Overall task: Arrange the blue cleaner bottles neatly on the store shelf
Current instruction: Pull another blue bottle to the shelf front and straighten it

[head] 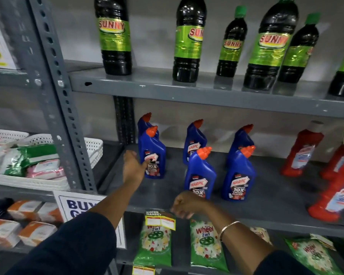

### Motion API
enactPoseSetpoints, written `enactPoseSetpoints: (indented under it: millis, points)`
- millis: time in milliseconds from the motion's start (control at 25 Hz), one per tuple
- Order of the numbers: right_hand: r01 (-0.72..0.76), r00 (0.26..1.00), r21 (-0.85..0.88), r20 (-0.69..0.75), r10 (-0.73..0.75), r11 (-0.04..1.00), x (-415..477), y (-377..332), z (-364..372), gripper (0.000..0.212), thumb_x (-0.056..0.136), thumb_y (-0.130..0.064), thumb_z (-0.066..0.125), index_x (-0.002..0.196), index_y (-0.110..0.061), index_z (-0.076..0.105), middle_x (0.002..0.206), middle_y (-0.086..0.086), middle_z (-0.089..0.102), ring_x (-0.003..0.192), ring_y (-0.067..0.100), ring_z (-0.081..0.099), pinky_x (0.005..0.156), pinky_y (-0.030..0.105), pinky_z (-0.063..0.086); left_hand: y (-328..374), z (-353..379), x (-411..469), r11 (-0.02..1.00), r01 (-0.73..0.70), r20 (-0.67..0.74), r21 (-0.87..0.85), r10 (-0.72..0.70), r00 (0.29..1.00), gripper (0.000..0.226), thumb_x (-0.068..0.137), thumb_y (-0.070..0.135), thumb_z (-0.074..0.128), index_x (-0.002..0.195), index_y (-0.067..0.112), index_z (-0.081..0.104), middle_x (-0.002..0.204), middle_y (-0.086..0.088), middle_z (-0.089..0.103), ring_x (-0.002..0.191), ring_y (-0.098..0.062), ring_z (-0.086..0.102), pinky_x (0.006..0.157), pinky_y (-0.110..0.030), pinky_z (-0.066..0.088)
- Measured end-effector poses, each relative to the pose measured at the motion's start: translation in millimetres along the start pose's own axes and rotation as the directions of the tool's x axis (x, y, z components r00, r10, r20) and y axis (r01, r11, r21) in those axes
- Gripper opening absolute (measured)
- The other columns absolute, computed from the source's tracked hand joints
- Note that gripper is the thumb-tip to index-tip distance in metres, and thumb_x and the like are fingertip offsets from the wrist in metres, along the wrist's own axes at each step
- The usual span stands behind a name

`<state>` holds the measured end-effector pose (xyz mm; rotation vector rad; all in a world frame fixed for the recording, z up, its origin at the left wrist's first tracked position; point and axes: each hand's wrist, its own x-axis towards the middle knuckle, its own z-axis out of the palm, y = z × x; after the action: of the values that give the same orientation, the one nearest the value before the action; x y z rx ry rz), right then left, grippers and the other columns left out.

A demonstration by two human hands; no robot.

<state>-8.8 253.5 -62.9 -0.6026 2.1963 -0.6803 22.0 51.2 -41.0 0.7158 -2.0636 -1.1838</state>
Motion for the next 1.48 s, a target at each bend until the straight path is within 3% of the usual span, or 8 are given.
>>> enactPoseSetpoints:
  millis: [120, 240, 520, 760, 920, 1080, 1200, 1480]
  points:
    - [0.171, 0.942, 0.144, -0.313, -0.119, 0.975, 36.2, -60.2, -0.7, 0.045, 0.077, -0.008, 0.071, 0.118, -0.006, 0.052, 0.111, 0.013, 0.060, 0.098, 0.026, 0.061, 0.072, 0.031, 0.051, 10.2, -13.2, 35.7, 0.981, -0.133, 0.136, -0.141, 0.152, 0.979, 0.037, 0.069, 0.008, 0.075, 0.097, 0.007, 0.051, 0.092, -0.002, 0.053, 0.078, -0.009, 0.054, 0.073, -0.015, 0.042]
    - [0.268, 0.805, 0.231, -0.586, -0.087, 0.935, 69.6, -85.2, -13.0, 0.072, 0.066, 0.002, 0.077, 0.128, 0.000, 0.041, 0.121, 0.010, 0.053, 0.113, 0.021, 0.050, 0.093, 0.036, 0.046, 12.9, -13.0, 68.1, 0.981, -0.073, 0.431, -0.178, 0.144, 0.891, 0.042, 0.073, 0.008, 0.072, 0.110, -0.001, 0.053, 0.108, -0.014, 0.065, 0.097, -0.025, 0.061, 0.086, -0.033, 0.048]
    - [0.315, 0.786, 0.394, -0.619, -0.004, 0.864, 100.9, -80.4, -5.0, 0.058, 0.070, 0.010, 0.071, 0.123, 0.006, 0.048, 0.125, 0.028, 0.058, 0.118, 0.039, 0.054, 0.103, 0.052, 0.043, -3.4, -18.1, 80.2, 0.988, -0.103, 0.478, -0.117, 0.147, 0.866, 0.032, 0.071, 0.007, 0.073, 0.100, 0.001, 0.061, 0.101, -0.018, 0.068, 0.094, -0.030, 0.063, 0.062, -0.017, 0.044]
    - [0.199, 0.795, 0.276, -0.607, 0.010, 0.941, 67.9, -76.1, 19.5, 0.057, 0.069, -0.009, 0.079, 0.118, 0.001, 0.051, 0.104, 0.015, 0.066, 0.100, 0.031, 0.061, 0.081, 0.038, 0.053, -5.4, -46.7, 53.2, 0.991, -0.125, 0.560, -0.054, 0.134, 0.818, 0.045, 0.068, 0.013, 0.076, 0.109, 0.005, 0.061, 0.108, -0.014, 0.068, 0.100, -0.027, 0.063, 0.091, -0.040, 0.051]
    - [0.167, 0.819, 0.187, -0.573, -0.031, 0.968, 54.1, -75.7, 30.6, 0.048, 0.072, -0.016, 0.077, 0.113, -0.001, 0.058, 0.102, 0.014, 0.069, 0.095, 0.026, 0.062, 0.074, 0.032, 0.050, -5.7, -67.1, 37.4, 0.982, -0.173, 0.606, -0.072, 0.181, 0.774, 0.042, 0.069, 0.011, 0.074, 0.108, 0.005, 0.060, 0.107, -0.017, 0.068, 0.097, -0.028, 0.064, 0.089, -0.042, 0.052]
    - [0.161, 0.848, 0.274, -0.530, 0.009, 0.948, 53.7, -82.9, 42.2, 0.045, 0.073, -0.014, 0.077, 0.112, -0.003, 0.058, 0.089, 0.006, 0.063, 0.090, 0.023, 0.060, 0.087, 0.042, 0.054, -8.7, -81.9, 37.3, 0.975, -0.222, 0.626, -0.025, 0.189, 0.757, 0.033, 0.070, 0.009, 0.073, 0.101, 0.009, 0.061, 0.100, -0.010, 0.068, 0.086, -0.016, 0.059, 0.069, -0.017, 0.046]
    - [0.181, 0.856, 0.304, -0.517, 0.002, 0.935, 55.3, -91.9, 47.6, 0.040, 0.072, -0.012, 0.077, 0.107, -0.006, 0.059, 0.074, -0.006, 0.059, 0.079, 0.017, 0.061, 0.077, 0.033, 0.054, -13.1, -88.8, 39.3, 0.979, -0.204, 0.607, -0.005, 0.165, 0.778, 0.034, 0.071, 0.009, 0.072, 0.103, 0.009, 0.060, 0.103, -0.011, 0.067, 0.087, -0.015, 0.058, 0.074, -0.023, 0.044]
    - [0.224, 0.862, 0.354, -0.508, -0.015, 0.908, 63.0, -101.9, 53.5, 0.045, 0.074, -0.010, 0.076, 0.114, -0.005, 0.058, 0.113, 0.016, 0.068, 0.105, 0.030, 0.064, 0.090, 0.042, 0.055, -19.0, -93.8, 47.3, 0.984, -0.174, 0.585, 0.023, 0.128, 0.801, 0.038, 0.071, 0.009, 0.072, 0.107, 0.011, 0.059, 0.105, -0.011, 0.067, 0.089, -0.015, 0.057, 0.072, -0.023, 0.042]
